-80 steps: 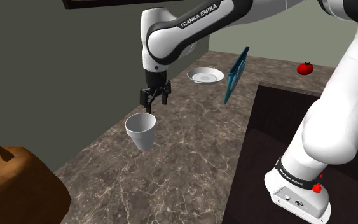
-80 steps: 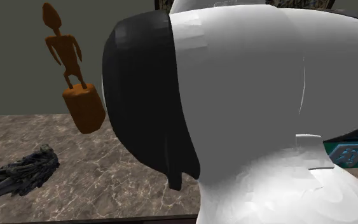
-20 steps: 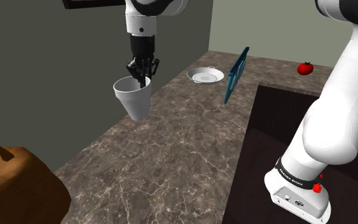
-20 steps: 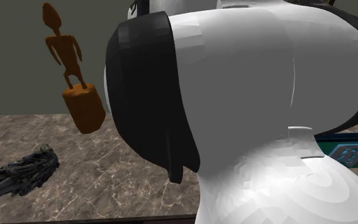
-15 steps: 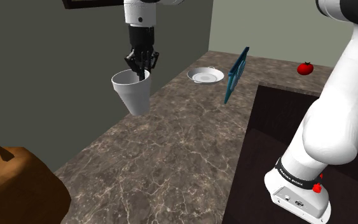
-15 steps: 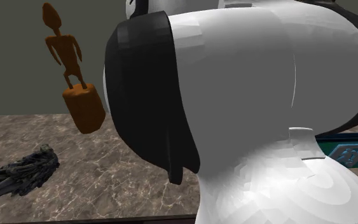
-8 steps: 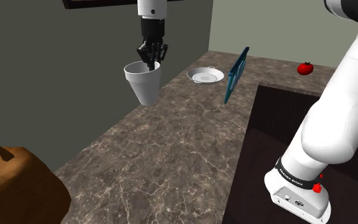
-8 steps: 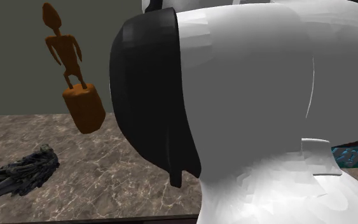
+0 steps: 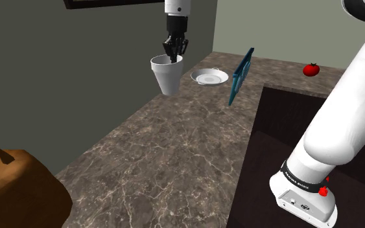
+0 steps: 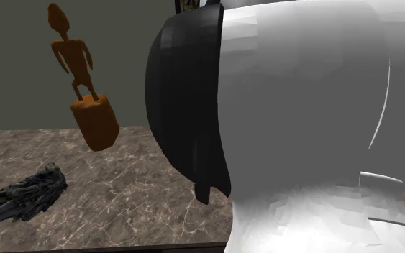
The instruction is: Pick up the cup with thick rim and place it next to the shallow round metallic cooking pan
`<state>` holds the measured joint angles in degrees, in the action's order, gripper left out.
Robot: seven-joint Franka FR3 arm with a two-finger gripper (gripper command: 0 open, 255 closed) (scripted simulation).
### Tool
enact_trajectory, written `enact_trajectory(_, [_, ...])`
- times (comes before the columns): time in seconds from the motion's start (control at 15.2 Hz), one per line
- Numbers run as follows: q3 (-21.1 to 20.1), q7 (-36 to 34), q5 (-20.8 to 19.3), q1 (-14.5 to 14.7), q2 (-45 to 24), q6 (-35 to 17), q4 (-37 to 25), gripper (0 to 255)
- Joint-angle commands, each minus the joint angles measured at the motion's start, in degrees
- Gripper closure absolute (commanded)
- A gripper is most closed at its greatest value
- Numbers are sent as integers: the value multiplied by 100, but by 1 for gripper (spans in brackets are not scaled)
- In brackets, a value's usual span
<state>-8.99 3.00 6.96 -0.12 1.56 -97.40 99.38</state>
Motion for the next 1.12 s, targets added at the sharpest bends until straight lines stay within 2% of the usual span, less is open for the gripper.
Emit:
enact_trajectory(0.0, [125,250,-13,-119,-47,38,-57,255])
enact_trajectory(0.53, [647,1273,-64,-645,-379,260,-492,255])
enact_trajectory(1.06, [1099,2237,-66,-1190,-1081,601,-1428,255])
